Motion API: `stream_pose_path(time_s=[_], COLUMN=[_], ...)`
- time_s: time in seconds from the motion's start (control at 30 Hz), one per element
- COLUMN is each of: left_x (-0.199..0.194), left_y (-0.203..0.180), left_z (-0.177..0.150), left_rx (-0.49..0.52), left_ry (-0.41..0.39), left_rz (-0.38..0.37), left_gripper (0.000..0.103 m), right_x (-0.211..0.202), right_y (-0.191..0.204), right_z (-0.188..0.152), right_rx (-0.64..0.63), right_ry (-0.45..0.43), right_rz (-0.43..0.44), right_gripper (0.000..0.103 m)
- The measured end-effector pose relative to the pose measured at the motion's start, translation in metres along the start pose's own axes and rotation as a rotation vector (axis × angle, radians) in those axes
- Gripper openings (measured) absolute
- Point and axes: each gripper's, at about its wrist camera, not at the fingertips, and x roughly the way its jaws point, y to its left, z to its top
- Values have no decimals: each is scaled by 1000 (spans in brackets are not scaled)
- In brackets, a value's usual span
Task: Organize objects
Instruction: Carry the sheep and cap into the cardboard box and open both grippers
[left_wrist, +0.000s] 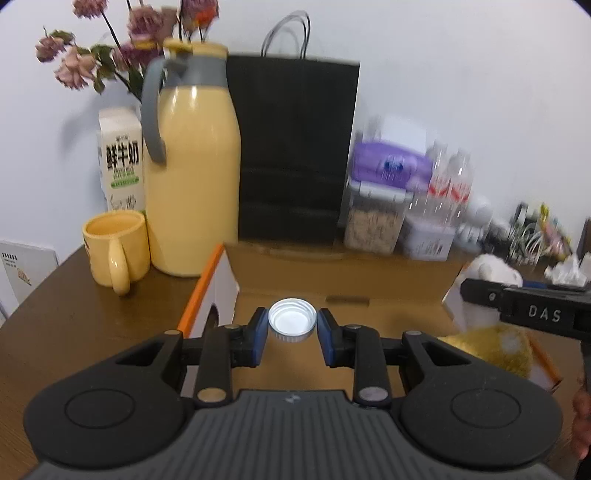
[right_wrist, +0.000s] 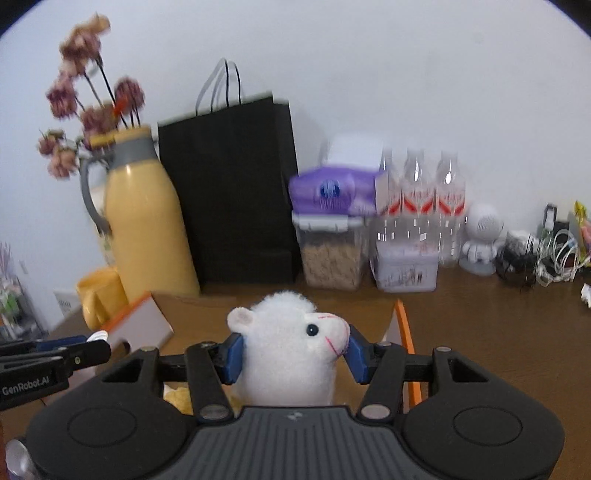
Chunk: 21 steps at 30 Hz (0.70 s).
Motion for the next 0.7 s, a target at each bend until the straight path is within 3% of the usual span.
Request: stream_pose_path(time_s=[0.4,0.53,0.6,0.67,0.7], left_x=[16,13,11,8,7], left_y=[5,4,3,3,2], left_z=[-8,-9,-8,-8,-8], left_rx=[17,21,22,21,25], left_ry=[79,76,68,58,52], left_rz=[-3,-2,-4,-8,-7], left_gripper=[31,55,65,83,84], right_x=[36,36,34,30,27], right_y=[-6,-4,-4,-3,-2], right_z=[-30,-34,-34,-33,-32], right_rx=[-49,-58,-55,-60,-63], right_ry=[121,133,125,106,98], right_rz=[-33,-46,-45,-44,-42], right_gripper=[57,65,81,86,86])
